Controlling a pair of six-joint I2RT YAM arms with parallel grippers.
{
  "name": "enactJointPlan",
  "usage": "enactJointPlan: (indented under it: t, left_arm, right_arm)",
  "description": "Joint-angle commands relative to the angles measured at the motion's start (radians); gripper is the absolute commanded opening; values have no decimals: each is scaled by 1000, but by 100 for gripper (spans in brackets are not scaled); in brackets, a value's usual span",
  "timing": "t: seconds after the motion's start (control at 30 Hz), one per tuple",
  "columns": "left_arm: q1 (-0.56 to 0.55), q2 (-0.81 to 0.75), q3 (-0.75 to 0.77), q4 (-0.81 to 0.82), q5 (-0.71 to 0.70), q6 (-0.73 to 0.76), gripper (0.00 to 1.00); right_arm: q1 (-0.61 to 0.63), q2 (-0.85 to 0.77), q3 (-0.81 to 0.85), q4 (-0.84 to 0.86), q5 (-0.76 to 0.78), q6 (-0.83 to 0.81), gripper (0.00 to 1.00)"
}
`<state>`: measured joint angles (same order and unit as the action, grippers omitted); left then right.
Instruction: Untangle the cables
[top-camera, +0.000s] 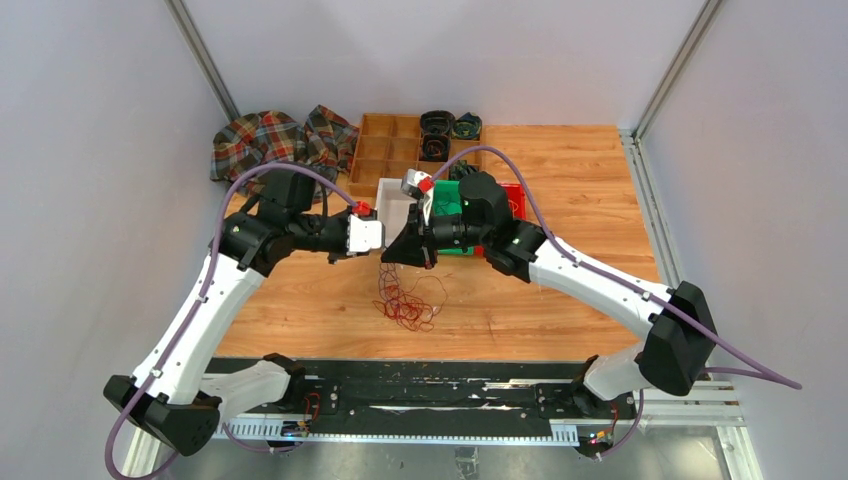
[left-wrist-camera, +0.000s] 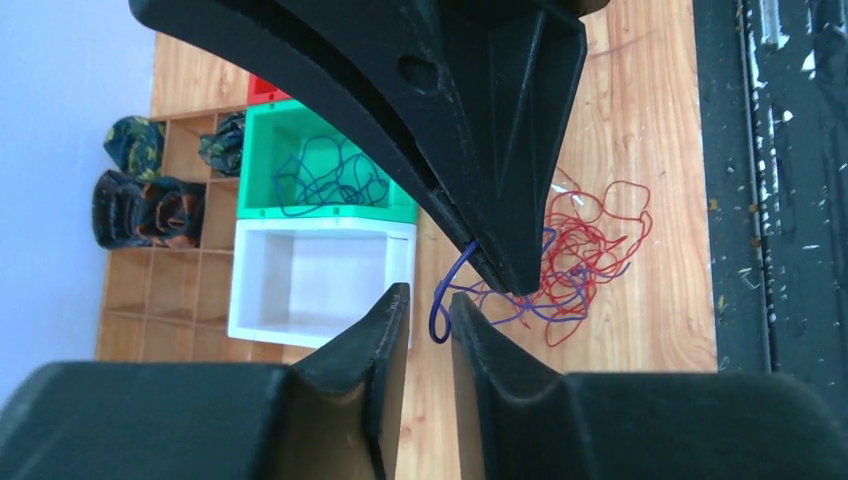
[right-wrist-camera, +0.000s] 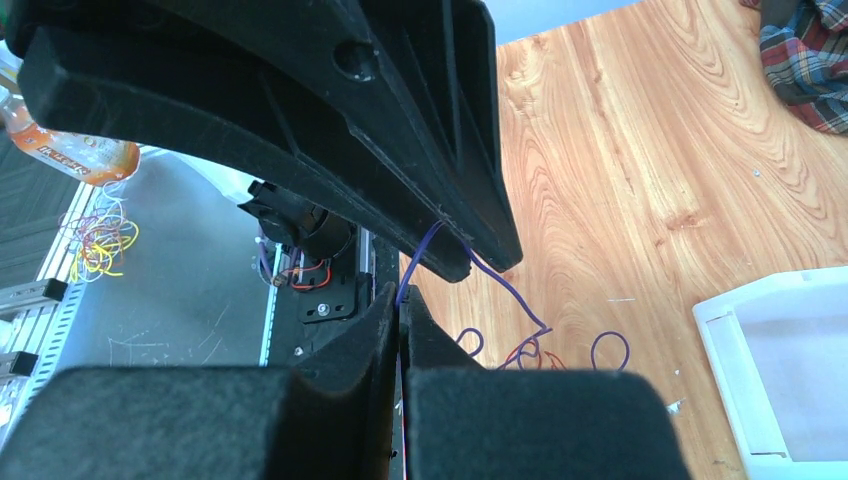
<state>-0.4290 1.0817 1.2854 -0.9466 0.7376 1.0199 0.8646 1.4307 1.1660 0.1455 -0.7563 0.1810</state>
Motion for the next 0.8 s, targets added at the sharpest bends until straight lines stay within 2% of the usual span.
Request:
enactJointPlan:
  t: [0.0,0.07,0.13,0.23,0.37,0.57,0.77]
  left_arm:
    - [-6,-20,40,-1,35,-96,21]
    - [-7,-24,48,0,34,-146,13]
    - [-7,-25,63,0,12,-180,4]
    - [-7,-15,110,0,-36,-255,2]
    - [-7,-5,161,19,-68,-413,1]
    - [-8,15,266,32,-76,-589,1]
    - [-8,6,303,32,-58,-629,1]
  right_arm:
    - [14,-31,-19,28,15,-16,1]
    - [15,-40,-29,34,43,-16,2]
    - [14,-57,-55,48,96,-15,10]
    - [15,-96,-119,118,227,-2,26]
    - [24,-138,-204,275,379,27,35]
    - [82,-112,-192,358,556,18,39]
    - [127,-107,-197,405,750,-1,40]
